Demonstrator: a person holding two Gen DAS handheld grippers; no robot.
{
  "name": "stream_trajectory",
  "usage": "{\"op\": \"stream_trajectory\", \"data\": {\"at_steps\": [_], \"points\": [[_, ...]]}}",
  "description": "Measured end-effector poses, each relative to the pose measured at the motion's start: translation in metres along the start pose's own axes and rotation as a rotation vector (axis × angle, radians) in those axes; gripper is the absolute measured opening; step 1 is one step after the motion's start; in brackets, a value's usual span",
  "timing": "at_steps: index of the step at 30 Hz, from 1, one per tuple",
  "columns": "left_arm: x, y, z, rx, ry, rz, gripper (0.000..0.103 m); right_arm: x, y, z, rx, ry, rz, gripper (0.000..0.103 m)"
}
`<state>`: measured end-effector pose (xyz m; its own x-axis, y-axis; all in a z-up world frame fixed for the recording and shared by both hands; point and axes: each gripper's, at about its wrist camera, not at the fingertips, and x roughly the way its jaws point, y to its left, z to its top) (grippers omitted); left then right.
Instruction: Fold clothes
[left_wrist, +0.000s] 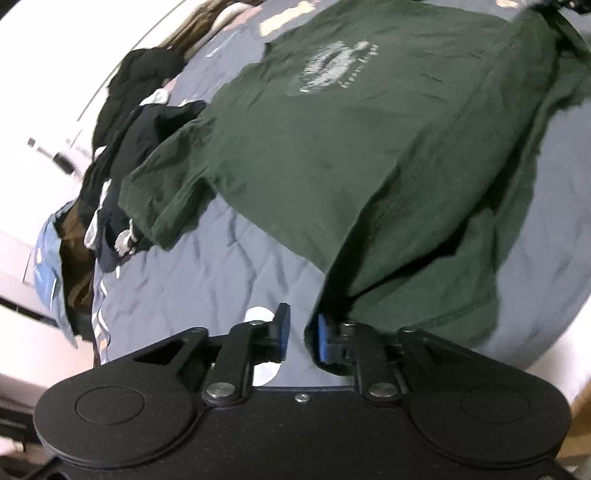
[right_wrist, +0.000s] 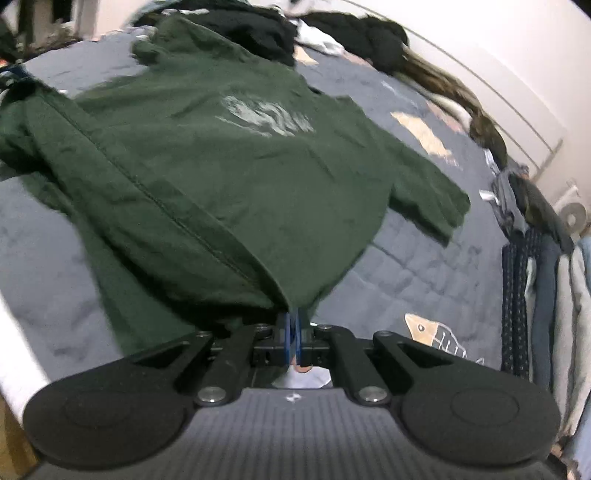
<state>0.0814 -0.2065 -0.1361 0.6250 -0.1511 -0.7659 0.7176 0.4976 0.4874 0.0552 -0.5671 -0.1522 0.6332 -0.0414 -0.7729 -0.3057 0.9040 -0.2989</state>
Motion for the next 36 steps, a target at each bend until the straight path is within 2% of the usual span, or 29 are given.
{"op": "stream_trajectory", "data": {"at_steps": [2, 9, 12, 14, 17, 20, 24, 30, 36], "points": [[-0.014, -0.014, 0.004, 0.012, -0.049, -0.027, 0.026, 0.001, -0.002, 0.003, 0.030, -0.007, 0.008, 0.002], [-0.065, -0.061, 0.016, 0.054, -0.219, -0.120, 0.026, -0.008, -0.005, -0.001, 0.065, -0.033, 0.052, 0.003], [-0.043, -0.115, 0.029, 0.129, -0.254, -0.150, 0.023, -0.008, -0.007, -0.005, 0.108, -0.034, 0.061, 0.003], [-0.018, -0.137, 0.038, 0.128, -0.244, -0.163, 0.018, -0.009, -0.008, -0.009, 0.134, -0.042, 0.064, 0.003], [0.014, -0.146, 0.047, 0.100, -0.240, -0.129, 0.016, -0.013, -0.010, -0.015, 0.188, -0.064, 0.074, 0.003], [0.031, -0.153, 0.047, 0.120, -0.250, -0.050, 0.015, -0.018, -0.014, -0.023, 0.283, -0.111, 0.087, 0.003], [0.045, -0.165, 0.045, 0.131, -0.238, 0.020, 0.015, -0.016, -0.016, -0.032, 0.387, -0.162, 0.100, 0.003], [0.050, -0.195, 0.032, 0.341, -0.273, 0.174, 0.016, -0.015, -0.011, -0.040, 0.423, -0.196, 0.086, 0.005], [0.062, -0.203, 0.031, 0.389, -0.277, 0.240, 0.015, -0.014, 0.001, -0.046, 0.406, -0.208, 0.091, 0.006]]}}
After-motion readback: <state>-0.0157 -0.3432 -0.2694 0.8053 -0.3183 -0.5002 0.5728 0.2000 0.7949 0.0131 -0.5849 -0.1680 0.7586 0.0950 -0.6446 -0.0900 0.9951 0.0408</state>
